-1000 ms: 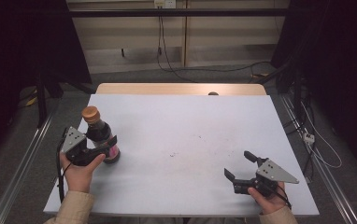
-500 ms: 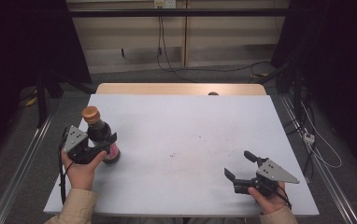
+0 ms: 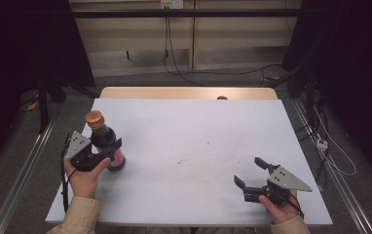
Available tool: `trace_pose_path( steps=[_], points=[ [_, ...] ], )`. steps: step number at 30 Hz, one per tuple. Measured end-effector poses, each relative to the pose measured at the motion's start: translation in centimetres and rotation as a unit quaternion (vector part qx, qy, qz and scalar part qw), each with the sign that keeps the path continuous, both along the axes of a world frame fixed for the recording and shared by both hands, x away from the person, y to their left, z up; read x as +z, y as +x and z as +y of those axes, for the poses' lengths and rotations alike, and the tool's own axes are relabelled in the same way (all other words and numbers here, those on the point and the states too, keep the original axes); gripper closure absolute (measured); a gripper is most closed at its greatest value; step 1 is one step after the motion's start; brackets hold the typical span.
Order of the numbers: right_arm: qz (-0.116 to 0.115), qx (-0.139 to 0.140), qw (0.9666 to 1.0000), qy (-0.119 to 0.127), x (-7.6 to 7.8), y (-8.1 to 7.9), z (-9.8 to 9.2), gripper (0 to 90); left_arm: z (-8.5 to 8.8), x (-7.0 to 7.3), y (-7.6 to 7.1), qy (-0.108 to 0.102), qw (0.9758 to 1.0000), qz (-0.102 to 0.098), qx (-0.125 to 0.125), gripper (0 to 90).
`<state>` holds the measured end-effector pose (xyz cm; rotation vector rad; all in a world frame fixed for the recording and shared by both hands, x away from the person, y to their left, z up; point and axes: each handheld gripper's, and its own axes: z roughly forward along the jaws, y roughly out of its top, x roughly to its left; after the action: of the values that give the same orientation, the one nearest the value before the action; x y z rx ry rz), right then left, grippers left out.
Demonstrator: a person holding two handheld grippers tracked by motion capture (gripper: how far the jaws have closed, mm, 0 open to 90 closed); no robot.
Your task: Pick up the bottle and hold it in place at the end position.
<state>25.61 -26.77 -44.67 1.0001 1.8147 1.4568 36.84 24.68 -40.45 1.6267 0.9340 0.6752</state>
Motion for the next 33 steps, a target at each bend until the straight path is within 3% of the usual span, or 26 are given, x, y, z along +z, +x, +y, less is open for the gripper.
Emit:
trace_pose_path(
  steps=[14, 16, 19, 28, 33],
  points=[
    [-0.003, -0.001, 1.0, 0.003, 0.1, 0.0, 0.0, 4.6, 0.1, 0.3, 0.0, -0.001, 1.0, 0.003, 0.002, 28.9],
    [-0.003, 0.0, 1.0, 0.003, 0.1, 0.0, 0.0, 4.6, 0.0, 0.4, 0.0, -0.023, 0.9997, 0.011, -0.004, 29.0],
    [-0.003, 0.0, 1.0, 0.003, 0.1, 0.0, 0.0, 4.6, -0.4, 0.7, 0.1, -0.013, 0.9998, 0.007, -0.012, 28.7],
    [-0.003, 0.0, 1.0, 0.003, 0.1, 0.0, -0.1, 4.6, -1.7, 1.2, 0.6, -0.007, 0.9994, 0.001, -0.034, 28.6],
    [-0.004, 0.001, 1.0, 0.004, 0.1, 0.0, -0.1, 4.5, -2.6, 1.5, 1.3, -0.015, 0.9988, 0.008, -0.047, 28.6]
  ],
)
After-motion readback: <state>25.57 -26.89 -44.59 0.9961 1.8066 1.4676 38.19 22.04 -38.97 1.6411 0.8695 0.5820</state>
